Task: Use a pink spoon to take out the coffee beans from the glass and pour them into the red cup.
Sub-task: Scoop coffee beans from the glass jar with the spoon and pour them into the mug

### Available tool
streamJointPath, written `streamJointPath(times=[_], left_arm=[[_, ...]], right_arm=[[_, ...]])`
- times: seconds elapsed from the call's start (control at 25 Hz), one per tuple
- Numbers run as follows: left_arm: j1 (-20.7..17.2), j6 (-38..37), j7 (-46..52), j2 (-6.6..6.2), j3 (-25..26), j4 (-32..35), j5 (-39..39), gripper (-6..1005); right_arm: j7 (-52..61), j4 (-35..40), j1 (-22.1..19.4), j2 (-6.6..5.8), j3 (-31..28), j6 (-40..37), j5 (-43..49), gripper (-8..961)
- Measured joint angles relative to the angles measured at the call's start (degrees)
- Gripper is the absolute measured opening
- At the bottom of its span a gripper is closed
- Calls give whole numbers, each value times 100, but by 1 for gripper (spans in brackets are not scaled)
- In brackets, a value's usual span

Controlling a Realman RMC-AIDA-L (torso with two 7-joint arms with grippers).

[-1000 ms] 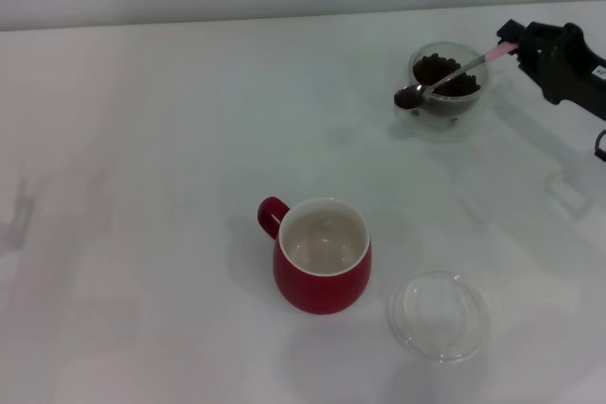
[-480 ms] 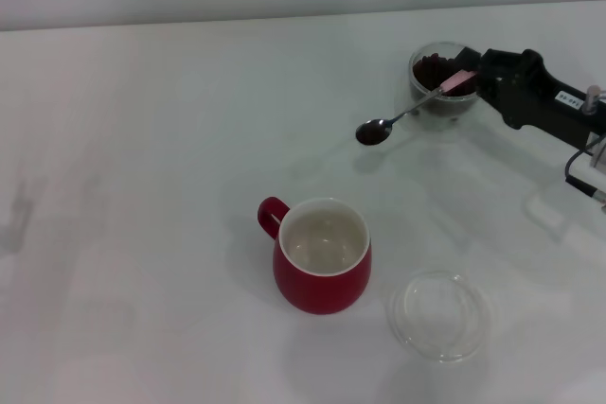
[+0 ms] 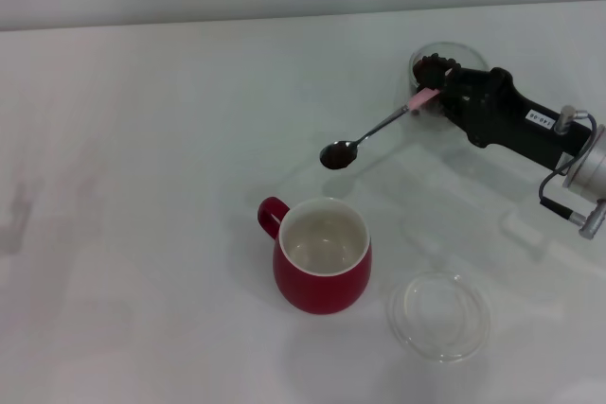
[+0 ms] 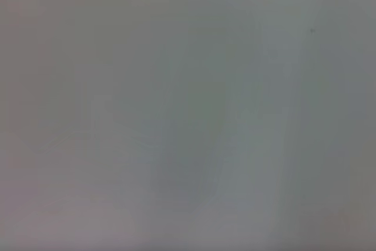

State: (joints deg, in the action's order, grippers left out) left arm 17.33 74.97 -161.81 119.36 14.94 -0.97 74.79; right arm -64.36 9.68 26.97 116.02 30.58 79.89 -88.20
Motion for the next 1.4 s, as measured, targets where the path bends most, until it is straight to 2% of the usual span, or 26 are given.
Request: streamJointPath(times=[0.56,0.92,1.4], left_arm=[[-2,-1,0,-1,0,0,-37,641],[-2,-53,0,-12,0,2,-88,641],[39,-130,0,-18,0,36,-88,641]], right_arm=[[-638,-488,19,-5,141,438,26,147],[-1362,-448,3,-40,161,728,16,147],[-2341,-441,36,-21,275,916,23,147]])
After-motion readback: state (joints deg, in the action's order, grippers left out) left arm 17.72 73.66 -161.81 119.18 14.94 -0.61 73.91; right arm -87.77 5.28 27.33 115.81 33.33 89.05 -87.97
